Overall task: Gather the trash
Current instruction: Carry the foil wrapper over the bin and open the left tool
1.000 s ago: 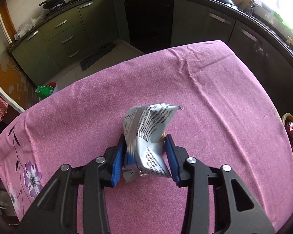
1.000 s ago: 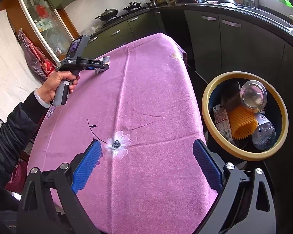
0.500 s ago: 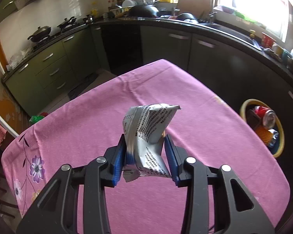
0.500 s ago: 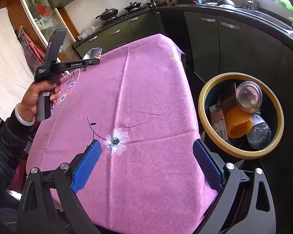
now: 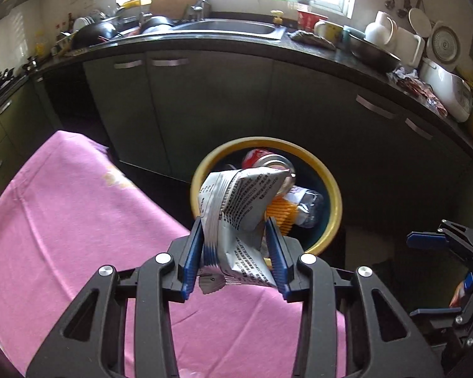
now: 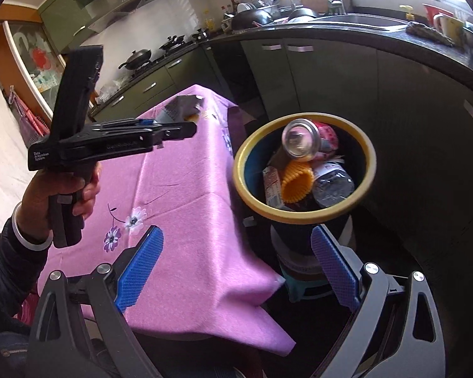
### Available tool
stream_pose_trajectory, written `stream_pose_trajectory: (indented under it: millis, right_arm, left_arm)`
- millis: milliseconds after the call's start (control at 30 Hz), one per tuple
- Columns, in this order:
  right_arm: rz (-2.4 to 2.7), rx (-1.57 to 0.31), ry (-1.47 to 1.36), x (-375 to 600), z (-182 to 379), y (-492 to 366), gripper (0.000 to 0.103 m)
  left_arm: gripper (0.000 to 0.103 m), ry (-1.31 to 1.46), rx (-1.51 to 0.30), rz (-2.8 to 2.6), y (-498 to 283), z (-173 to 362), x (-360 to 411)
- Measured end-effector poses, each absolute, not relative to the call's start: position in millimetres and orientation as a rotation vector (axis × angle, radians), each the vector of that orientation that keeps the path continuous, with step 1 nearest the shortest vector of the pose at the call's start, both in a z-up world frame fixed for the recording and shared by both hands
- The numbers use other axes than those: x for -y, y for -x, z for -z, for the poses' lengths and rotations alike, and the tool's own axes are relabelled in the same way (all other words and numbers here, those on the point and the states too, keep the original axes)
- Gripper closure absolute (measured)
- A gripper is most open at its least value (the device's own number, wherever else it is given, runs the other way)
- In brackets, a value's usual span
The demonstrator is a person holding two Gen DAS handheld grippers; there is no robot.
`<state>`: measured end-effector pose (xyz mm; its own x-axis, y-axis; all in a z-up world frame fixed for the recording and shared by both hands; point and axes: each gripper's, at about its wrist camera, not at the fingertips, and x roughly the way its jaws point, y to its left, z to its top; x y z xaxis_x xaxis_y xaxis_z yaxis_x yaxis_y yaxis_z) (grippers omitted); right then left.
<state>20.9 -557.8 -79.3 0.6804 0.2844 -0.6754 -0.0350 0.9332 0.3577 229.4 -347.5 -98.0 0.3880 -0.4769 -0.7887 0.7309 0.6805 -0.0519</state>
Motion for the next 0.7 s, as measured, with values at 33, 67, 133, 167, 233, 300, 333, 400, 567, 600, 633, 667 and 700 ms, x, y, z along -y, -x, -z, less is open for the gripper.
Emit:
stream_pose_trajectory:
  millis: [33, 67, 133, 167, 233, 300, 333, 400, 567, 600, 633, 667, 700]
  right_arm:
    - [-0.176, -0.803, -0.337, 564, 81, -17, 0.009]
    - [-0.168, -0.800, -0.346, 571, 83, -13, 0.009]
    - [-0.155, -0.795, -0.367, 583, 87, -8, 0.009]
    - [-0.151, -0.793, -0.377, 588, 89, -5, 0.009]
    - [-0.144, -0.792, -0.397, 597, 94, -2, 0.009]
    - [-0.146, -0.791, -0.412, 603, 98, 1, 0.009]
    - [-0.148, -0.791, -0.417, 605, 100, 2, 0.009]
    - [-0.153, -0.788, -0.424, 606, 101, 2, 0.009]
    - [-0.179, -0.770, -0.422, 601, 98, 5, 0.009]
    - [-0.182, -0.767, -0.420, 601, 97, 6, 0.009]
    - [-0.181, -0.764, -0.416, 601, 97, 7, 0.009]
    - [-0.179, -0.762, -0.415, 600, 95, 8, 0.009]
    - [-0.178, -0.759, -0.418, 601, 95, 9, 0.009]
  left_arm:
    - [0.065, -0.333, -0.898, 0.798, -230, 104, 362]
    - [0.065, -0.338, -0.917, 0.806, -230, 111, 374]
    - [0.065, -0.354, -0.950, 0.804, -232, 124, 395]
    - [0.065, -0.345, -0.972, 0.789, -233, 130, 400]
    - [0.065, -0.283, -1.031, 0.752, -242, 140, 406]
    - [0.065, -0.220, -1.066, 0.696, -252, 147, 408]
    - [0.065, -0.188, -1.081, 0.668, -258, 151, 408]
    - [0.065, -0.137, -1.105, 0.615, -266, 157, 408]
    - [0.052, -0.047, -1.139, 0.522, -273, 168, 407]
    - [0.042, -0.025, -1.141, 0.507, -273, 168, 405]
    - [0.038, -0.007, -1.139, 0.495, -273, 167, 402]
    - [0.034, 0.005, -1.134, 0.485, -272, 167, 401]
    - [0.033, 0.014, -1.131, 0.478, -271, 165, 398]
